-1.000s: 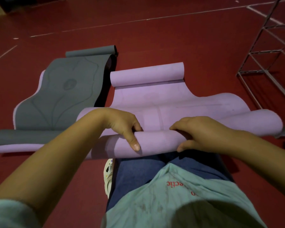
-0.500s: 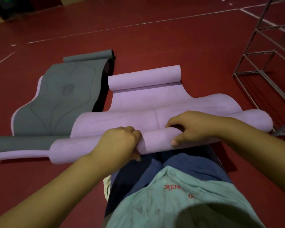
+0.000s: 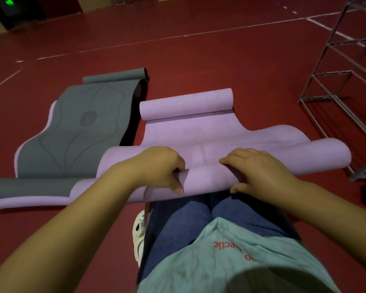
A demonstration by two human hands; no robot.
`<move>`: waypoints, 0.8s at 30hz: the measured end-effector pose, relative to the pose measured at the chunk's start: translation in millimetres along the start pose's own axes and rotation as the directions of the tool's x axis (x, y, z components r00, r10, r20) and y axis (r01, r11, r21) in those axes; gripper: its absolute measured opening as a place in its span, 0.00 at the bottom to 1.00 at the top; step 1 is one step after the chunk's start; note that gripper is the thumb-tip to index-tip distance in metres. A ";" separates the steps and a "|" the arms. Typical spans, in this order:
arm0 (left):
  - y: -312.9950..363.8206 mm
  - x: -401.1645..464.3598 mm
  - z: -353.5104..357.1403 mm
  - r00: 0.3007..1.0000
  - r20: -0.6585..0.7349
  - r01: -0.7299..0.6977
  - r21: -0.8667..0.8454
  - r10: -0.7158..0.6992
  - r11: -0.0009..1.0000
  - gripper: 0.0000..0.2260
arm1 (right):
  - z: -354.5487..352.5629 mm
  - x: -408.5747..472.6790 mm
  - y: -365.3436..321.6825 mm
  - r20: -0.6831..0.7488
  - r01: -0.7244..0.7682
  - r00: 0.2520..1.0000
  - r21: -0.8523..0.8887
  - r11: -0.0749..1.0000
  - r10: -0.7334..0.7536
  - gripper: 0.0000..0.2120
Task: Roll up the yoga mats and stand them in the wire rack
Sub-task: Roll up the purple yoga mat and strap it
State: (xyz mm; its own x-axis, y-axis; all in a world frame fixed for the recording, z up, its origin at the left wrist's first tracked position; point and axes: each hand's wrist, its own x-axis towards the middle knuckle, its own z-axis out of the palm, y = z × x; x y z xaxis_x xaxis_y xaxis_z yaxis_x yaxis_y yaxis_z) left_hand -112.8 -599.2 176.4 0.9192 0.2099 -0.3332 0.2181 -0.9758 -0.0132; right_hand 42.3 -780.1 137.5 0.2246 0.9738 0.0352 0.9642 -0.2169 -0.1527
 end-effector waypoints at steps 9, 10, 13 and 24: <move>-24.2 8.8 -13.6 0.991 0.136 0.054 -0.326 -0.010 0.944 0.21 | -18.7 32.3 13.5 0.203 -0.015 0.979 0.099 0.995 -0.006 0.32; -23.3 7.2 -13.3 0.995 0.099 0.049 -0.307 -0.019 0.951 0.21 | -19.6 34.4 14.8 0.209 -0.020 0.978 0.111 0.994 -0.004 0.30; -12.2 -3.2 -9.4 0.993 -0.096 0.053 -0.162 -0.070 0.985 0.18 | -22.5 40.7 19.6 0.231 -0.036 0.973 0.175 0.984 -0.005 0.27; 0.9 -1.5 2.3 0.984 -0.170 0.074 0.063 -0.062 0.995 0.17 | -40.8 68.1 27.6 0.397 -0.036 0.917 0.187 0.982 -0.042 0.24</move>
State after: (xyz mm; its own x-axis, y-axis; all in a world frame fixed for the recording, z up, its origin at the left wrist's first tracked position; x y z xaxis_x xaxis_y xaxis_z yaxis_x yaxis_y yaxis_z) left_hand -114.8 -600.6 174.7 0.9460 0.2777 -0.1670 0.2646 -0.9595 -0.0967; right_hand 89.9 -722.6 176.0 0.1095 0.9289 -0.3538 0.9121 -0.2354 -0.3356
